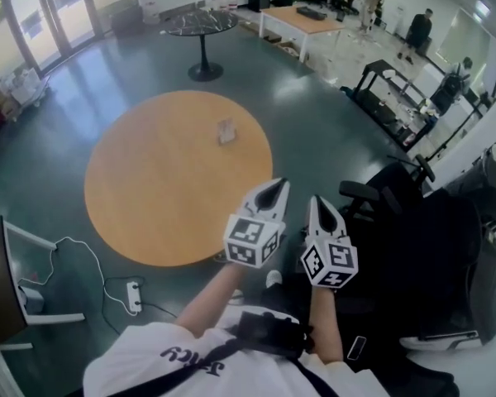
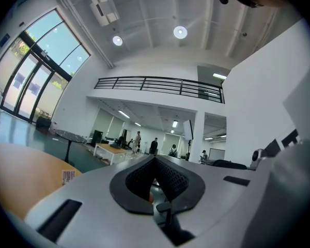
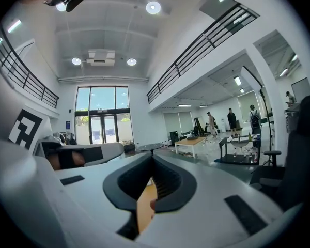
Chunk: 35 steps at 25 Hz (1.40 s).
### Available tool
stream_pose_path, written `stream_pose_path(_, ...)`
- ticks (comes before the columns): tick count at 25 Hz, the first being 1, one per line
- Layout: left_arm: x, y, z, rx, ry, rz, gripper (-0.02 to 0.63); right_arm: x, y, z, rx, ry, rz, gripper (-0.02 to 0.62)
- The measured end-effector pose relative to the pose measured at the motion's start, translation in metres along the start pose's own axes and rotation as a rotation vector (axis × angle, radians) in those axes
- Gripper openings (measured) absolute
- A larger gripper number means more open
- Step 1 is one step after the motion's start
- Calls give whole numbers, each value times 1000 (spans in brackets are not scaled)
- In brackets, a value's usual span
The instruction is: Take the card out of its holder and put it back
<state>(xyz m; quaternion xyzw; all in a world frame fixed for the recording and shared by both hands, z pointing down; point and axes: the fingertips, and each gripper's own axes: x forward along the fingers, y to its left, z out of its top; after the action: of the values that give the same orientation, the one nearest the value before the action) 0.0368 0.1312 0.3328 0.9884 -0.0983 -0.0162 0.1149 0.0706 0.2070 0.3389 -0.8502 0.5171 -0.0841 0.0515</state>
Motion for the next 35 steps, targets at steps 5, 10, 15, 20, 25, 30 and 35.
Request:
stream_pose_path(5,45,17,-6,9,15,50,5,47,-31,6,18,-1,45,20)
stream_pose_path(10,106,19,3,36,0,84,5,95,-73,34,15,-35,94,20)
stream_pose_path(15,149,26,-4,43,12,138,5,131,-105,35,36,-24,142,20)
stream_pose_path(20,160,47,-17,24,38,224,5,156,-107,14,44,56,207,20)
stream_pose_path(25,165,90,-10,29,34,303,5,199,-93,4,56,86,266,20)
stream_pose_path(30,164,147,12,7,-28,388,5,243,-60,8,6,94,347,20)
stream_pose_path(35,161,185,40,32,-113,423,5,283,-23,21,-32,64,422,20)
